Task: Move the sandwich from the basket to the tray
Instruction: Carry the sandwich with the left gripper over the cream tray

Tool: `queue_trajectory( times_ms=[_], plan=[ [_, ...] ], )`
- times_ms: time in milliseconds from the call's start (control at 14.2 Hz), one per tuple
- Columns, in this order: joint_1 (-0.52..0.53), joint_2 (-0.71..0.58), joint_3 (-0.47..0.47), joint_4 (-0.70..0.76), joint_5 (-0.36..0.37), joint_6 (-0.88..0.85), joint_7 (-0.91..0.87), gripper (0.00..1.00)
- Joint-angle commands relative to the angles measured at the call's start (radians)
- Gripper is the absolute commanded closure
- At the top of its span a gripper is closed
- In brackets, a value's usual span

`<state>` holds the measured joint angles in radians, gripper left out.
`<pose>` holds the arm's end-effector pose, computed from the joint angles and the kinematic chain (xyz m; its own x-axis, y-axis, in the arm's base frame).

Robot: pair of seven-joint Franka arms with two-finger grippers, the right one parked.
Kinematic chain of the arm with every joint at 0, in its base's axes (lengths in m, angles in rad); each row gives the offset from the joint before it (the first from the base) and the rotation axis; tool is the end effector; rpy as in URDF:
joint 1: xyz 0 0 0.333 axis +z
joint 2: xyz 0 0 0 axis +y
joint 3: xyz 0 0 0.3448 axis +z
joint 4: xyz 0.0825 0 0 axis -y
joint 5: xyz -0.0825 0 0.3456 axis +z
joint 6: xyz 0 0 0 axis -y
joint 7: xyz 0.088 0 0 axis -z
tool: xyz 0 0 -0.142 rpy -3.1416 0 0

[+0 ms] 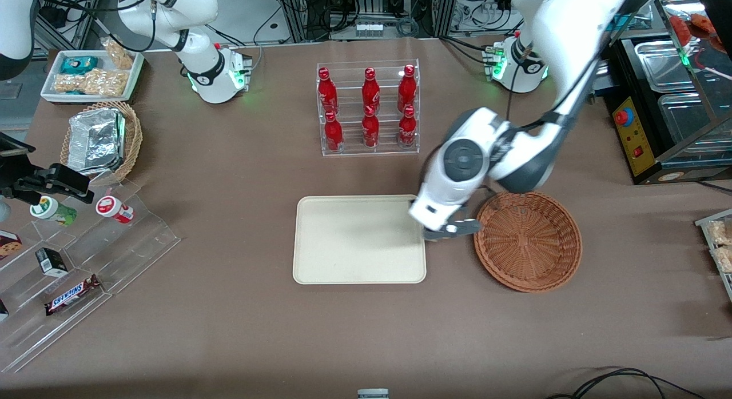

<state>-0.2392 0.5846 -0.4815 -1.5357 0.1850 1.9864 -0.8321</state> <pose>0.5429 -0.3864 0.3448 0.9896 0.0893 -0.1131 0.0918 -0.9956 0.0166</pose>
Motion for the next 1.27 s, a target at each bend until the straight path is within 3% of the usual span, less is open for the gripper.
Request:
queue_trajectory(
  times_ms=[0,211,352,562,773,1055,1125,1195],
  plan=[
    [-0.121,0.206,0.032,0.253,0.052,-0.021,-0.005,0.93],
    [-0.196,0.352,0.04,0.428,0.088,-0.009,-0.038,0.86],
    [-0.212,0.369,0.041,0.431,0.106,0.055,-0.032,0.83],
    [-0.262,0.408,0.044,0.433,0.209,0.104,-0.062,0.78],
    [-0.262,0.426,0.061,0.433,0.211,0.147,-0.113,0.75],
    [-0.262,0.422,0.063,0.43,0.225,0.16,-0.252,0.33],
    [-0.261,0.416,0.063,0.43,0.234,0.158,-0.257,0.12],
    [-0.261,0.408,0.067,0.431,0.235,0.152,-0.259,0.0]
  ],
)
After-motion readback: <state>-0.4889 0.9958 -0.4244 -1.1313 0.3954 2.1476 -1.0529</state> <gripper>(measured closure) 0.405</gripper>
